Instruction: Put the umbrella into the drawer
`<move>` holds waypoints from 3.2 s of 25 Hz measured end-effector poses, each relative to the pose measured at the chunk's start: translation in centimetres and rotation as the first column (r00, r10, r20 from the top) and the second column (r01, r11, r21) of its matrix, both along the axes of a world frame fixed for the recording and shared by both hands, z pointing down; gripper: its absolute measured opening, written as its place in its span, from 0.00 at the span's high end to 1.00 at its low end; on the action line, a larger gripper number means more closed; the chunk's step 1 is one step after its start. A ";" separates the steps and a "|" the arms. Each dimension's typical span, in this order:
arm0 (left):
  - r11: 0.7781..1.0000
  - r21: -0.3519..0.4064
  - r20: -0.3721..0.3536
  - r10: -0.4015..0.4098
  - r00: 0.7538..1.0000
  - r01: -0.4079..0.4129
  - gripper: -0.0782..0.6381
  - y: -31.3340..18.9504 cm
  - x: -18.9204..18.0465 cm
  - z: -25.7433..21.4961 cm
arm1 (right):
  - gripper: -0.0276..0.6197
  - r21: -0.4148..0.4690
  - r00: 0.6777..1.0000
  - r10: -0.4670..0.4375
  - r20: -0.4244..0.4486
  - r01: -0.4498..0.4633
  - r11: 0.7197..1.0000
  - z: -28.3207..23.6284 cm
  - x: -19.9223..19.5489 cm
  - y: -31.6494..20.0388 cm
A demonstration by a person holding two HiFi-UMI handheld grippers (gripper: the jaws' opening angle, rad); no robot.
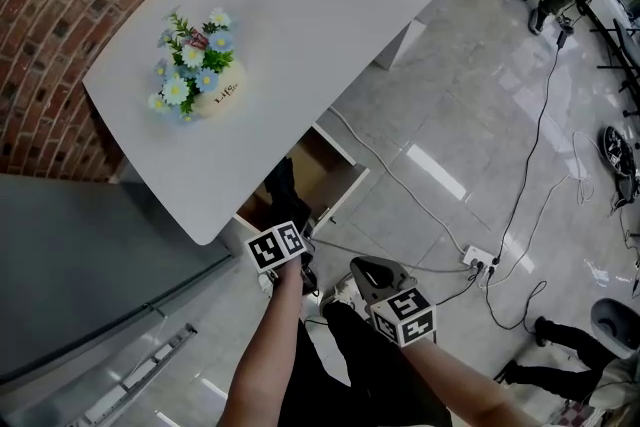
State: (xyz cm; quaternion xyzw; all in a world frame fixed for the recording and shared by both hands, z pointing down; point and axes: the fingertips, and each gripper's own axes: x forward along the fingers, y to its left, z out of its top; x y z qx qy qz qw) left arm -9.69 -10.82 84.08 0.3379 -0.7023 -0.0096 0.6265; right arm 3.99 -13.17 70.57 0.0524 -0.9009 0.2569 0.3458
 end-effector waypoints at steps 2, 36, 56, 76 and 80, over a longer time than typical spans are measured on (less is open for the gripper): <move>1.000 -0.015 -0.009 0.014 1.000 -0.015 0.52 0.0 0.0 0.2 | 0.93 -0.002 1.000 0.012 -0.004 -0.012 1.000 0.0 0.2 -0.1; 0.986 -0.027 0.053 0.163 0.985 -0.162 0.48 -0.8 -0.2 -1.0 | 0.93 -0.016 0.989 0.147 -0.033 -0.147 0.989 0.9 -0.8 0.1; 0.987 0.020 0.067 0.156 0.985 -0.157 0.48 0.0 -0.1 -3.4 | 0.93 -0.017 0.991 0.131 -0.024 -0.131 0.991 0.5 -2.1 1.6; 0.986 0.037 0.080 0.160 0.984 -0.163 0.48 1.8 -0.2 -5.0 | 0.93 -0.014 0.991 0.133 -0.025 -0.134 0.991 0.2 -2.6 4.1; 0.986 0.040 0.084 0.156 0.984 -0.159 0.48 2.3 -0.4 -5.2 | 0.93 -0.011 0.991 0.132 -0.027 -0.133 0.991 0.2 -2.6 4.5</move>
